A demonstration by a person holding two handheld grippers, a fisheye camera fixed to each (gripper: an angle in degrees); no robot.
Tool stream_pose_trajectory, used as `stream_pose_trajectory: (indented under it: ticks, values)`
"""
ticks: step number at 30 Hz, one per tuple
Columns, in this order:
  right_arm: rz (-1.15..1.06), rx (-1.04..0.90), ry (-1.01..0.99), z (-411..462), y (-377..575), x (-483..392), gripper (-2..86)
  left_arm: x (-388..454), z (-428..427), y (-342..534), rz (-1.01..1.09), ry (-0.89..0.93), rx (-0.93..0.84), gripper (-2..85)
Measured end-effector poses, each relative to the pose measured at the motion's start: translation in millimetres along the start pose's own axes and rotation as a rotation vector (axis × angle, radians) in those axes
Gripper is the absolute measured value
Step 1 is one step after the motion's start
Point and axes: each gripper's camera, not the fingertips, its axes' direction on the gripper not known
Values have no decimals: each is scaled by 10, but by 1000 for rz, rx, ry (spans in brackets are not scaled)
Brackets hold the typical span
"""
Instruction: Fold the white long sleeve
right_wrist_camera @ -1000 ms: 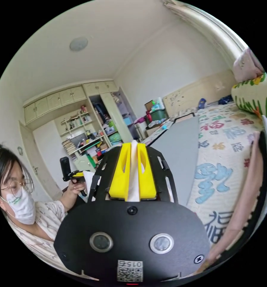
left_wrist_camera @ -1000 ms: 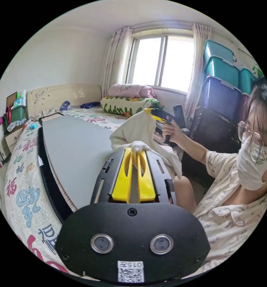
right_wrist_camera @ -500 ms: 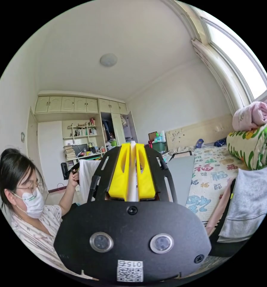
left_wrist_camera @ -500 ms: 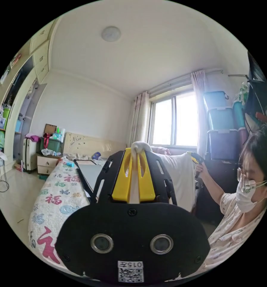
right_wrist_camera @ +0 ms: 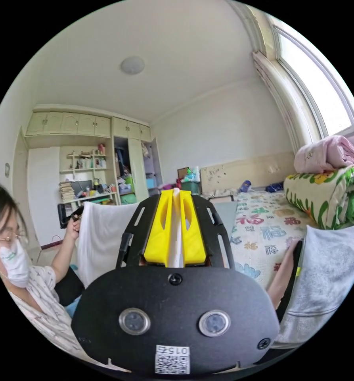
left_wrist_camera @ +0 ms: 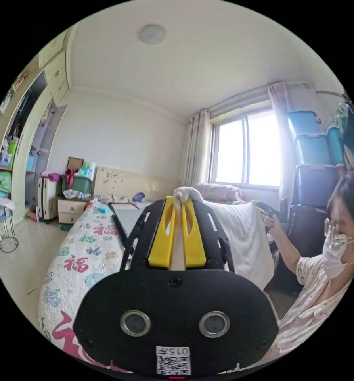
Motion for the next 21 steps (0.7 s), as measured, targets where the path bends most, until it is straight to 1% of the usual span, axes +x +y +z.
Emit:
stream_pose_trajectory:
  ticks: [2, 3, 4, 5, 6, 8, 9, 10, 11, 12, 14, 18, 20, 21]
  values:
    - [12, -135, 133, 744, 233, 452, 42, -280, 662, 347, -62, -22, -115, 10]
    - [14, -172, 162, 945, 303, 572, 42, -360, 842, 454, -80, -27, -146, 10]
    - [25, -250, 209, 1352, 456, 824, 42, -518, 1207, 683, -109, -47, -209, 11]
    - [51, -336, 233, 1748, 621, 1087, 40, -661, 1563, 926, -128, -79, -280, 11]
    - [67, -374, 240, 1924, 702, 1210, 37, -725, 1737, 1051, -138, -100, -320, 12]
    - [112, -501, 277, 2499, 998, 1628, 18, -901, 2303, 1540, -153, -195, -459, 14]
    - [112, -512, 318, 2590, 1053, 1711, 12, -932, 2398, 1650, -158, -210, -479, 15]
    - [96, -506, 434, 2698, 1131, 1870, 7, -982, 2524, 1848, -172, -237, -495, 17]
    - [98, -502, 490, 2740, 1167, 2041, 4, -1028, 2589, 2008, -189, -250, -497, 19]
    - [126, -512, 470, 2742, 1165, 2141, 3, -1063, 2612, 2058, -215, -239, -510, 21]
    - [136, -505, 275, 2607, 1078, 2354, 4, -1067, 2573, 2122, -251, -178, -491, 28]
    - [81, -460, 195, 2133, 891, 2341, 26, -914, 2486, 2209, -259, -163, -456, 58]
    - [78, -381, 22, 1706, 710, 2293, 88, -758, 2408, 2211, -252, -195, -450, 73]
    - [85, -376, -33, 1597, 683, 2273, 99, -712, 2378, 2206, -247, -211, -452, 75]
